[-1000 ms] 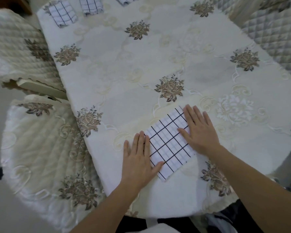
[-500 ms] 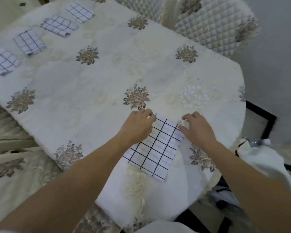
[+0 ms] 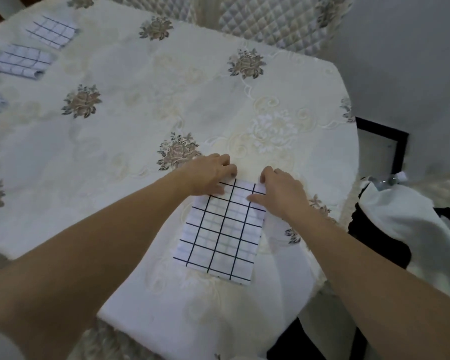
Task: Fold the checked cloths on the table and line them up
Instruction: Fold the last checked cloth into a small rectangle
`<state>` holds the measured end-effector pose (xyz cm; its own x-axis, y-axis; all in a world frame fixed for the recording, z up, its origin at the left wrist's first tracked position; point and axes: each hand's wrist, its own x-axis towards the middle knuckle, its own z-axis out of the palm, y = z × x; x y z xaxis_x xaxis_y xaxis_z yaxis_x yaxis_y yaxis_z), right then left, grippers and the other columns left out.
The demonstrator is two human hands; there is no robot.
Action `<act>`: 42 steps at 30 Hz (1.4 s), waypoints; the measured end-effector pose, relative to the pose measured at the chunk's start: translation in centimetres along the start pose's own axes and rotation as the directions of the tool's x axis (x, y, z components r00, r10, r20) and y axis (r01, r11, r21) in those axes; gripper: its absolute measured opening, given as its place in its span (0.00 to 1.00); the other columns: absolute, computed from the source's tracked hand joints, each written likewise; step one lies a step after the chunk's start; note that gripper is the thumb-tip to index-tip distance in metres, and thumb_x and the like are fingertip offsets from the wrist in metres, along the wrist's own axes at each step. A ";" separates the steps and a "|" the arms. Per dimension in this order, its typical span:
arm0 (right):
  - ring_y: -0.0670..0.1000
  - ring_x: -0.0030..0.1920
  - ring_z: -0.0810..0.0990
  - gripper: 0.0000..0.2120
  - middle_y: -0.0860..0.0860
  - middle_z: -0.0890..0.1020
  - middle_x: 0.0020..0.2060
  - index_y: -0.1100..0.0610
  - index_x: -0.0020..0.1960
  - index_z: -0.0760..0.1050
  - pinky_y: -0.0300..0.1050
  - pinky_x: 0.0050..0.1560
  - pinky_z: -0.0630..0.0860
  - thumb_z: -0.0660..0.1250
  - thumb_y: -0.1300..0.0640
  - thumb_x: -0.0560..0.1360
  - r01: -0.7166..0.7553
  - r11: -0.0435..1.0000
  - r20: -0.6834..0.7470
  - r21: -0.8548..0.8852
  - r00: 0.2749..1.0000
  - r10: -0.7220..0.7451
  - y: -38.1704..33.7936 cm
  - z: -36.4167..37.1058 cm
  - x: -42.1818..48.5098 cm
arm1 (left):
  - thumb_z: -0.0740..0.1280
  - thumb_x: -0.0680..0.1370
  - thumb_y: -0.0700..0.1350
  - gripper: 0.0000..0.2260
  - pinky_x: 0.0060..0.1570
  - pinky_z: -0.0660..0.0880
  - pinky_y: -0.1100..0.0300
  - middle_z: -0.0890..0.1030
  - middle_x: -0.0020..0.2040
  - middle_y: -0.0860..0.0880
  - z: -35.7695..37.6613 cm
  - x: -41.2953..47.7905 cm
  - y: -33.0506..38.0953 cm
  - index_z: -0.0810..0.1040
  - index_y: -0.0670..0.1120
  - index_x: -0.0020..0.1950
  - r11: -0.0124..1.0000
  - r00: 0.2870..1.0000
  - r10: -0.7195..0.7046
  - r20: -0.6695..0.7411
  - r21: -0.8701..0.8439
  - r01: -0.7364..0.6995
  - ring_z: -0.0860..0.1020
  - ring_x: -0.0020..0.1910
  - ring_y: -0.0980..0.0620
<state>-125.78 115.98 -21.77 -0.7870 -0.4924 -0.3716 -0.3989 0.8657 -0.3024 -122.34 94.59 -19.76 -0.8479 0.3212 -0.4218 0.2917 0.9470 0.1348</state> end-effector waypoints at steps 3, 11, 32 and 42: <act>0.56 0.55 0.73 0.25 0.54 0.72 0.55 0.55 0.58 0.72 0.55 0.56 0.75 0.71 0.37 0.72 -0.039 0.999 0.120 0.008 0.992 0.038 -0.2 -0.4 0.9 | 0.72 0.77 0.49 0.22 0.48 0.68 0.57 0.74 0.60 0.48 -0.4 0.7 -0.3 0.69 0.46 0.67 0.997 0.999 -0.004 0.039 -0.078 0.007 0.72 0.60 0.47; 0.53 0.47 0.74 0.10 0.50 0.75 0.47 0.52 0.48 0.70 0.46 0.43 0.71 0.72 0.52 0.75 0.117 0.990 0.183 0.082 0.974 -0.130 -0.4 -1.2 1.8 | 0.72 0.76 0.54 0.17 0.47 0.65 0.56 0.71 0.56 0.49 -0.7 1.6 -0.4 0.74 0.48 0.59 0.998 0.995 -0.036 0.095 -0.043 0.040 0.69 0.58 0.49; 0.53 0.48 0.73 0.11 0.50 0.70 0.51 0.53 0.57 0.73 0.48 0.44 0.72 0.63 0.47 0.81 0.271 0.962 0.080 0.009 0.959 -0.271 0.6 -2.3 3.7 | 0.71 0.76 0.47 0.13 0.45 0.70 0.54 0.69 0.52 0.49 -0.7 1.6 0.2 0.76 0.44 0.58 0.960 0.977 -0.195 0.083 -0.190 0.208 0.72 0.49 0.48; 0.53 0.52 0.74 0.08 0.50 0.74 0.50 0.55 0.53 0.77 0.47 0.48 0.74 0.70 0.52 0.76 0.239 0.965 0.075 0.106 0.966 -0.247 1.5 -2.0 4.1 | 0.73 0.75 0.45 0.16 0.44 0.69 0.57 0.75 0.49 0.46 -0.2 1.6 0.7 0.72 0.44 0.59 0.881 0.940 -0.329 0.093 -0.327 0.341 0.75 0.52 0.46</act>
<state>-130.59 115.45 -22.04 -0.6265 -0.6964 -0.3499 -0.5229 0.7085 -0.4740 -123.64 95.80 -20.14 -0.8515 -0.0102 -0.5243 -0.1767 0.9469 0.2686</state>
